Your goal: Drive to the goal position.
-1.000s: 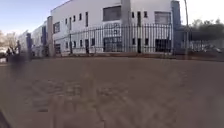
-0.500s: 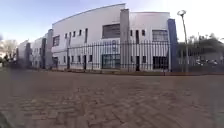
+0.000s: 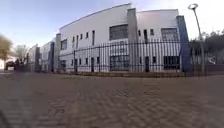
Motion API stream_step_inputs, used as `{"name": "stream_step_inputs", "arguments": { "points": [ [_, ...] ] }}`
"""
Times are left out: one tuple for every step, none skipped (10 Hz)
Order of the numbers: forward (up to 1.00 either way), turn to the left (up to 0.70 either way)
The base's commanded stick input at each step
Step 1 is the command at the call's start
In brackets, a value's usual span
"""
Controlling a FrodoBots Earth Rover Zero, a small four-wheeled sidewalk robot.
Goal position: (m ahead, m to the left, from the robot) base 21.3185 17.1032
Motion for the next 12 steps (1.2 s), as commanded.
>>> {"name": "stream_step_inputs", "arguments": {
  "points": [
    [1.00, 0.27],
    [1.00, 0.27],
    [1.00, 0.27],
    [1.00, 0.27],
    [1.00, 0.27],
    [1.00, 0.27],
    [1.00, 0.27],
    [1.00, 0.27],
    [1.00, 0.27],
    [1.00, 0.27],
    [1.00, 0.27],
    [1.00, 0.27]
  ]
}}
